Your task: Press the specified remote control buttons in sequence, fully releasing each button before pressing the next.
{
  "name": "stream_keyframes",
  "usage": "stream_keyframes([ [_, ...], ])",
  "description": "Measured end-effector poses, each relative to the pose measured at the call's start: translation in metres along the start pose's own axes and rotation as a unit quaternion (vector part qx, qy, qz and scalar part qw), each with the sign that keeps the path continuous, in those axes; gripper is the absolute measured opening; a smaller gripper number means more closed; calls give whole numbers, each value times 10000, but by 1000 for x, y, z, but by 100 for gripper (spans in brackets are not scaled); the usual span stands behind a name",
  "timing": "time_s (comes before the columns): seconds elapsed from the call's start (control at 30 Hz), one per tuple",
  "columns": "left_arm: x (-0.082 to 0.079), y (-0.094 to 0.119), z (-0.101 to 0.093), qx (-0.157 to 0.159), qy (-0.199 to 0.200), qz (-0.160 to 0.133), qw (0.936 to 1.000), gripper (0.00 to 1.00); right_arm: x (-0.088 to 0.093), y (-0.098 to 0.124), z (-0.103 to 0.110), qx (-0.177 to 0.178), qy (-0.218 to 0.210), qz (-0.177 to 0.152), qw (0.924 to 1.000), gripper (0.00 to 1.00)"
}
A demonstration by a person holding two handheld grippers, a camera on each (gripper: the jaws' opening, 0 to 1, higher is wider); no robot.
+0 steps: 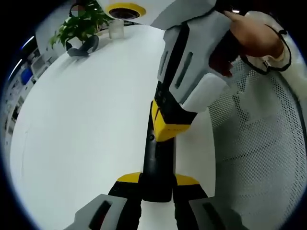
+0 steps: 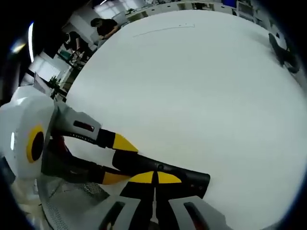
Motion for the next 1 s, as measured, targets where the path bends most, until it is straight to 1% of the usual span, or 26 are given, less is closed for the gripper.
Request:
stream_keyframes([
  [0.1,0,0,0,3,-12,-4,10000,22,0,1,-3,-192,-222,0,9996,0],
  [0.17,0,0,0,20,-13,3,10000,22,0,2,-5,-259,-266,5,9993,0],
  [0.2,0,0,1,27,-9,5,10000,22,1,2,-4,-314,-314,93,9990,0],
  [0.23,0,0,1,33,-8,6,10000,22,2,1,-4,-329,-315,102,9989,0],
  [0.37,0,0,1,24,-10,3,10000,22,4,3,-2,-280,-320,143,9990,0],
  [0.53,0,0,0,-3,-15,2,10000,22,5,6,1,-342,-325,170,9987,0],
  [0.63,0,0,-1,-6,-12,5,10000,22,7,3,2,-258,-241,247,9991,0],
  [0.7,-1,0,-1,-19,-21,15,10000,22,8,2,2,-265,-227,277,9990,0],
  [1.0,0,0,-1,-38,-10,-1,10000,22,8,-1,4,-124,-110,348,9993,0],
])
Point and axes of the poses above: the point that each gripper's makers call its tool centre point, and the gripper's own axes: y roughly backward along the fingers, z roughly to its left, x roughly out of its underside, the point moved 10 cm from there along y, roughly backward along the fingers, and after that the axes turned 7 degrees about z, right-handed, at the moved point
